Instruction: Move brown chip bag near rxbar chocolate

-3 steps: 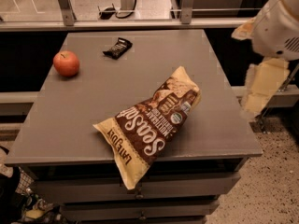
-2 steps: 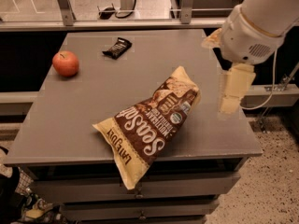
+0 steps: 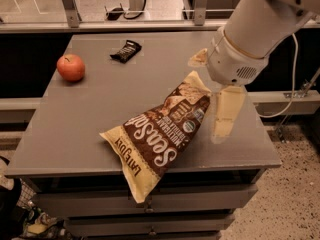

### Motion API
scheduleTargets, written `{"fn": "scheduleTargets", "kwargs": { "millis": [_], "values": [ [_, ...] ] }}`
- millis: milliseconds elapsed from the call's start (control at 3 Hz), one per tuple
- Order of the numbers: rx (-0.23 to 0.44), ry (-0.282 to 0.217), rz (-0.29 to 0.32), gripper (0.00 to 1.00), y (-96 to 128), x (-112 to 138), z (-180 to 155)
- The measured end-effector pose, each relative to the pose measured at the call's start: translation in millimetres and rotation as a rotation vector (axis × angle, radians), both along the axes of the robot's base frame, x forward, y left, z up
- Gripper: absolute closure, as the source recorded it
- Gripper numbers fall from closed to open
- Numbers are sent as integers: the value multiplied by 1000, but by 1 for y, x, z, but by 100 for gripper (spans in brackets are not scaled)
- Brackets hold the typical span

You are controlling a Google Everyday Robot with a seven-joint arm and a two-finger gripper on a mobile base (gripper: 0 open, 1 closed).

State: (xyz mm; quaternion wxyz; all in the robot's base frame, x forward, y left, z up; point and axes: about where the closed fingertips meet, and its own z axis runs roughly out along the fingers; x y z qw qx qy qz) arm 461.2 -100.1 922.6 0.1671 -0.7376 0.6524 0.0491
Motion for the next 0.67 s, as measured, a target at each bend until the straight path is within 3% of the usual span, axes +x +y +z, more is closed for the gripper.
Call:
{"fn": "scheduleTargets", "kwargs": {
  "millis": [667],
  "values": [
    [-21, 10, 60, 2, 18, 11, -80]
  ]
}}
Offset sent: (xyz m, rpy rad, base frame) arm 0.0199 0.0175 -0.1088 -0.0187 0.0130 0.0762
